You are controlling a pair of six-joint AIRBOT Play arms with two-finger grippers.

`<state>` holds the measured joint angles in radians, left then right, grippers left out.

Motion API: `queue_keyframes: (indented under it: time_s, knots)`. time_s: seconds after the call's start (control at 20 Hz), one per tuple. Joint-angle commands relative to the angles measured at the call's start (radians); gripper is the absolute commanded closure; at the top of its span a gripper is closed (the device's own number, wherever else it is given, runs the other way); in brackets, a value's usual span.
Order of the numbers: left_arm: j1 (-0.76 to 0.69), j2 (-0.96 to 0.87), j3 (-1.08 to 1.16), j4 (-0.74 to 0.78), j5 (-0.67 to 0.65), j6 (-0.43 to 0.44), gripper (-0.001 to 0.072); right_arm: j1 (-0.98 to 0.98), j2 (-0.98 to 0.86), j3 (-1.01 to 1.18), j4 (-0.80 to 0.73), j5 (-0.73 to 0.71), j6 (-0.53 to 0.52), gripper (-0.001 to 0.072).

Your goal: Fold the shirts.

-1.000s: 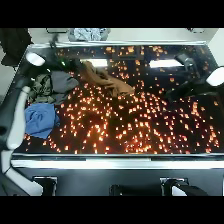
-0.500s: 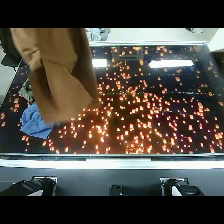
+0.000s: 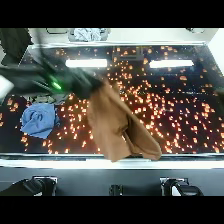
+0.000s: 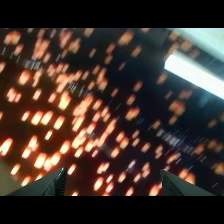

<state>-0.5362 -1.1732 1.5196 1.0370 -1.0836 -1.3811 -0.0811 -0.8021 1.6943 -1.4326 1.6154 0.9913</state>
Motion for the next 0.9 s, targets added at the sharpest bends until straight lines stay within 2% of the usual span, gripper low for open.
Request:
queue_keyframes:
  time_s: [0.0,0.1,0.25,0.3,0.4,0.45,0.6,0.65,0.75,0.85]
  knots:
    - [-0.006,-0.045,-0.317,0.095,0.050,-0.071,0.0680,0.000,-0.068,-0.195,0.037,0.075,-0.001,0.0028]
    - [-0.006,-0.128,-0.399,0.073,0.090,-0.071,0.0680,0.000,-0.112,-0.386,0.084,-0.040,-0.001,0.0027]
    - [-0.005,-0.244,-0.378,-0.024,0.087,-0.070,0.0677,0.000,-0.195,-0.597,0.175,-0.153,-0.019,0.0027]
    - [0.002,-0.259,-0.348,-0.033,0.082,-0.070,0.0598,0.000,-0.218,-0.615,0.182,-0.156,-0.034,0.0026]
    - [0.041,-0.257,-0.265,-0.016,0.025,-0.067,0.0091,0.000,-0.241,-0.613,0.160,-0.171,-0.061,0.0002]
    - [0.075,-0.253,-0.210,0.027,-0.038,-0.066,0.0055,0.000,-0.241,-0.607,0.128,-0.169,-0.072,0.0002]
    - [0.214,-0.225,-0.085,0.243,-0.251,-0.066,0.0051,-0.067,-0.250,-0.611,-0.026,-0.134,-0.073,0.0000]
    - [0.263,-0.208,-0.093,0.271,-0.293,-0.066,0.0051,-0.132,-0.259,-0.624,-0.020,-0.107,-0.070,0.0000]
    - [0.346,-0.171,-0.196,0.242,-0.327,-0.066,0.0050,-0.270,-0.263,-0.713,0.096,-0.079,-0.065,0.0000]
    - [0.373,-0.144,-0.399,0.155,-0.256,-0.071,0.0051,-0.345,-0.262,-0.855,0.163,-0.058,-0.073,0.0000]
